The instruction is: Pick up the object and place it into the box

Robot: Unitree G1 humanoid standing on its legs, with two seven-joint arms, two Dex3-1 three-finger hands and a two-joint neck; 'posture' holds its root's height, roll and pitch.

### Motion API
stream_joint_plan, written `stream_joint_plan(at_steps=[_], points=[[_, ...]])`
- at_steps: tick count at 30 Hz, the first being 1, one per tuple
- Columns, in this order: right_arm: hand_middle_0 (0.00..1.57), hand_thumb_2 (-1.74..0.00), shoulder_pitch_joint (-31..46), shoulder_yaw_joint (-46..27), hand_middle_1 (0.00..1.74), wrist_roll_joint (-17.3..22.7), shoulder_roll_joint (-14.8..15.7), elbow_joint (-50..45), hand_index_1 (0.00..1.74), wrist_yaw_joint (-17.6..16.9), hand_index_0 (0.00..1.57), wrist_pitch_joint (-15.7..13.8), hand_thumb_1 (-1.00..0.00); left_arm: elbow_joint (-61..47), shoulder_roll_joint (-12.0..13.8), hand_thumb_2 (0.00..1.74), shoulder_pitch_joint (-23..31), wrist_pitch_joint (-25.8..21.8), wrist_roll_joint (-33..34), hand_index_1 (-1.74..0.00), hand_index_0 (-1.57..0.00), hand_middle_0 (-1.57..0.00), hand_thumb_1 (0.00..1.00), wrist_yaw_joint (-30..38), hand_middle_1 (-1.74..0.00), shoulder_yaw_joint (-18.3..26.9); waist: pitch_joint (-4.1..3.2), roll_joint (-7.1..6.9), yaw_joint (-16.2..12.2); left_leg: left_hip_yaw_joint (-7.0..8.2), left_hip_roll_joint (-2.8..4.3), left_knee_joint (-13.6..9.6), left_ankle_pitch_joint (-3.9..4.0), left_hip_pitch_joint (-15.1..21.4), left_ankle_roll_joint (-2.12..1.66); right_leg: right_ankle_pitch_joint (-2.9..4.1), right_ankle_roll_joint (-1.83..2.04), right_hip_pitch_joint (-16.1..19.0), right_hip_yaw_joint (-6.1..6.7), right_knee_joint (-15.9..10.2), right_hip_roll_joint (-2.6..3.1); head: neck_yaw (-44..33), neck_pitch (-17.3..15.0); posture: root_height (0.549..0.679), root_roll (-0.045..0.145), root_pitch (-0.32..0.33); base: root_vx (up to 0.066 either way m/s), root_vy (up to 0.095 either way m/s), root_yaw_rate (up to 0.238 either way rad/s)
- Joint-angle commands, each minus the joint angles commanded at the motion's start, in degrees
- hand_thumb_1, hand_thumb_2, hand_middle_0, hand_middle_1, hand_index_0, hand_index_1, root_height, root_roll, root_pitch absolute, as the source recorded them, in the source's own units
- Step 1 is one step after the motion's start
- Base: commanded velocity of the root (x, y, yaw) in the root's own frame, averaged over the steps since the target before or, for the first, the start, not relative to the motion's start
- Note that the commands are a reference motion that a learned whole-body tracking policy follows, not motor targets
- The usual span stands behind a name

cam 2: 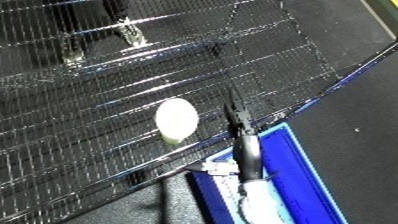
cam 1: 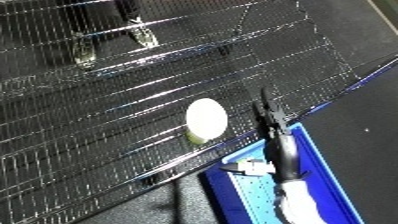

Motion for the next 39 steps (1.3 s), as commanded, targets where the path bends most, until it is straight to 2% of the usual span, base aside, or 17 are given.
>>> stream_joint_plan(at_steps=[10,20,30,39], points=[[0.00,0.00,-2.53,1.50,0.00,1.83,-0.41,2.75,0.00,0.75,0.00,0.20,0.00,-0.29,0.54,1.74,-0.39,0.14,-0.20,-1.74,-1.57,-1.57,1.00,0.13,-1.74,-0.41,0.00,0.37,0.70,-0.12,-0.18,1.38,-0.30,-2.26,0.12,-0.50,-0.21,-2.27,-0.35,1.79,0.00,0.04,1.42,0.634,0.055,0.121,0.025,-0.016,0.025],[0.00,0.00,-5.17,2.43,0.00,6.47,-0.36,4.80,0.00,2.34,0.00,-0.76,0.00,-0.94,0.95,1.74,-1.17,0.35,0.00,-1.74,-1.57,-1.57,1.00,1.12,-1.74,-1.19,0.00,0.87,1.35,-0.06,-0.29,1.96,-0.02,-5.06,0.11,-0.55,-0.14,-5.09,-0.57,2.94,-0.02,-0.08,2.59,0.630,0.055,0.149,0.015,-0.022,0.029],[0.00,0.00,-9.99,3.18,0.00,7.70,-1.01,7.12,0.00,3.00,0.00,-1.53,0.00,-1.20,1.32,1.74,-2.59,1.06,-0.04,-1.74,-1.57,-1.57,1.00,1.80,-1.74,-1.63,0.00,1.53,2.22,0.07,-0.33,2.42,0.44,-7.72,0.01,-0.56,-0.14,-7.81,-0.99,3.95,-0.05,0.44,5.66,0.626,0.055,0.178,0.008,-0.023,0.016],[0.00,0.00,-14.15,3.94,0.00,8.63,-1.81,9.14,0.00,3.55,0.00,-1.77,0.00,-1.27,1.42,1.74,-3.45,1.23,-0.30,-1.74,-1.57,-1.57,1.00,2.18,-1.74,-2.03,0.00,2.18,2.88,-0.06,-0.41,3.05,0.65,-9.39,-0.07,-0.97,-0.42,-9.59,-1.29,5.17,-0.06,0.52,7.83,0.623,0.058,0.195,0.012,-0.021,0.025]])
